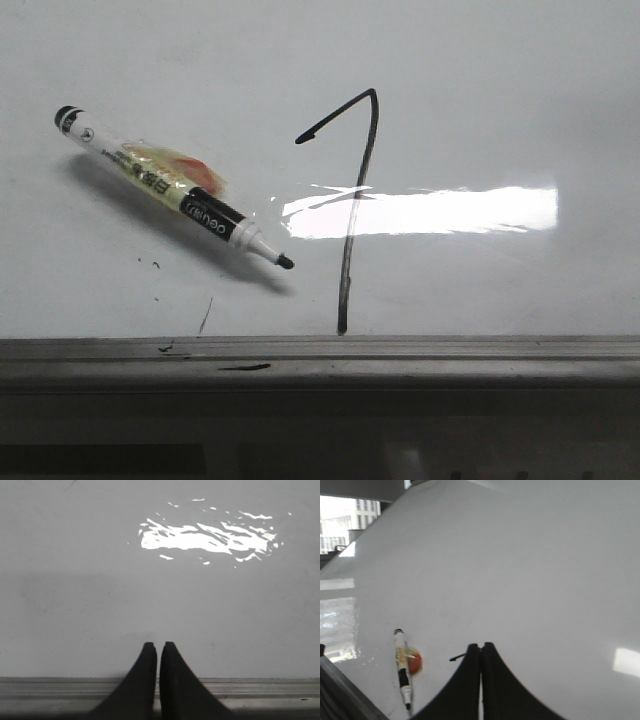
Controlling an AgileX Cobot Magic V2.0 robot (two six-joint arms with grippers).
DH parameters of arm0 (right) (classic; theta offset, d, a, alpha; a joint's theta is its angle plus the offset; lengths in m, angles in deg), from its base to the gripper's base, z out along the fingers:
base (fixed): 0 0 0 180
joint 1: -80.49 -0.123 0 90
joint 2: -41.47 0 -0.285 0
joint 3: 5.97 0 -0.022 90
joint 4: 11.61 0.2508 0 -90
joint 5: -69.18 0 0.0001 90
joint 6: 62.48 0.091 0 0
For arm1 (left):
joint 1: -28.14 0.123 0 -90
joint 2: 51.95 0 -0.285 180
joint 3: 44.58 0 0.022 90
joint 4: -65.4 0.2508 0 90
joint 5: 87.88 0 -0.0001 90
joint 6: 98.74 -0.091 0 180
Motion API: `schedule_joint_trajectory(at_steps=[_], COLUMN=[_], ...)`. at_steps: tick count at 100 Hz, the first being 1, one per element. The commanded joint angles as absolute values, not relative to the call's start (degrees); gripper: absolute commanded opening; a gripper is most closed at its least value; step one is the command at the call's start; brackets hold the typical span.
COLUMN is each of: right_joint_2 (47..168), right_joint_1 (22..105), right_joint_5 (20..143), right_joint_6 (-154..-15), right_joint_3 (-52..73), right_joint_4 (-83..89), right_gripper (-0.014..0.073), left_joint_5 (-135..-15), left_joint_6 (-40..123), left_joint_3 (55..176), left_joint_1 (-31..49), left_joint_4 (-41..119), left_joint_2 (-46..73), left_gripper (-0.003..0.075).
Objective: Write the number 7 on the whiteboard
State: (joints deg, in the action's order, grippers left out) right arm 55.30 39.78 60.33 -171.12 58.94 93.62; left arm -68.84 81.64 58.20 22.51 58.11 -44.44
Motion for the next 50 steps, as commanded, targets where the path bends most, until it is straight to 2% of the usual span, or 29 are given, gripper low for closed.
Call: schedule_joint_trajectory(at_steps=[1,9,14,19,38,45,50], right_joint_2=[55.91,55.91,55.91,55.91,55.91,55.91,55.91], right_joint_1=[42.52,45.85,47.83,49.78,59.27,63.57,66.50], right_joint_5=[60.62,61.17,61.56,62.32,71.85,79.77,83.75], right_joint_6=[-171.50,-171.50,-170.49,-162.22,-90.86,-73.77,-67.16], right_joint_3=[58.40,59.33,59.99,60.78,65.20,66.34,67.31], right_joint_4=[94.83,90.47,80.73,68.87,10.31,-3.03,-8.21], right_gripper=[-0.0065,-0.0065,-0.0065,-0.0065,-0.0065,-0.0065,-0.0065], left_joint_5=[-71.50,-71.50,-71.50,-71.50,-71.50,-71.50,-71.50], left_joint_6=[82.35,82.35,82.35,82.35,82.35,82.35,82.35], left_joint_3=[56.79,56.79,56.79,56.79,56.79,56.79,56.79], left_joint_1=[22.61,22.61,22.61,22.61,22.61,22.61,22.61], left_joint_4=[57.40,57.40,57.40,57.40,57.40,57.40,57.40], left_joint_2=[-46.09,-46.09,-46.09,-46.09,-46.09,-46.09,-46.09], left_gripper=[-0.0020,-0.0020,-0.0020,-0.0020,-0.0020,-0.0020,-0.0020])
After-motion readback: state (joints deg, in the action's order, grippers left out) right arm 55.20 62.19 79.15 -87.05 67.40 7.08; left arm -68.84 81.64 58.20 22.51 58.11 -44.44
